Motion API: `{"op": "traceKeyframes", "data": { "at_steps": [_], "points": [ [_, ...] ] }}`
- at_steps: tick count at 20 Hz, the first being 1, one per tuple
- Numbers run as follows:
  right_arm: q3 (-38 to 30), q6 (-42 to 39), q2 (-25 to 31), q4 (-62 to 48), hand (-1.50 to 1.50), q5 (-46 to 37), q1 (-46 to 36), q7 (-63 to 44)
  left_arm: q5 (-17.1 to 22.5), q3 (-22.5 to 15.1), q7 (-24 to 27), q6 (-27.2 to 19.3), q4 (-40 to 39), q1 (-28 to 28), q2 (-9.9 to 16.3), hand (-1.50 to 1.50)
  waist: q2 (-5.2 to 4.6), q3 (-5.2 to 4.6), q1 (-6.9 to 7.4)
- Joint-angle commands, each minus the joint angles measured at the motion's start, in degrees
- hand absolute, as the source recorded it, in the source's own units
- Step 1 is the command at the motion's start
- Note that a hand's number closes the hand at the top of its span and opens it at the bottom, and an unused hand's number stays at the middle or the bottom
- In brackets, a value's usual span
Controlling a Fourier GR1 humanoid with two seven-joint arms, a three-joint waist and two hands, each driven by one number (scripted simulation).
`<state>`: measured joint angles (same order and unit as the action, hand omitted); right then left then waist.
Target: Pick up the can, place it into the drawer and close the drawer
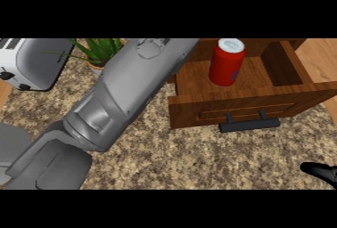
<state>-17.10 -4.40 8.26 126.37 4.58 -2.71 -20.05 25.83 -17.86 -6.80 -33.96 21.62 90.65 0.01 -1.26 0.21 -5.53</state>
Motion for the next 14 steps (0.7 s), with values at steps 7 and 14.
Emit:
{"op": "traceKeyframes", "data": {
  "at_steps": [7, 14],
  "points": [
    [2.3, -2.1, 2.6, 0.2, -1.5, -5.4, -0.4, 3.9, 3.3, -1.5, 3.2, -3.4, -3.5, 1.8, 0.0, -1.5, -0.28, 0.01, -0.41],
    [6.5, -3.4, 7.8, -1.6, -1.5, -15.3, -5.7, 6.2, 7.4, 0.1, 3.7, -3.6, -3.4, 3.3, 0.0, -1.5, -0.47, -0.06, 0.29]
  ]
}}
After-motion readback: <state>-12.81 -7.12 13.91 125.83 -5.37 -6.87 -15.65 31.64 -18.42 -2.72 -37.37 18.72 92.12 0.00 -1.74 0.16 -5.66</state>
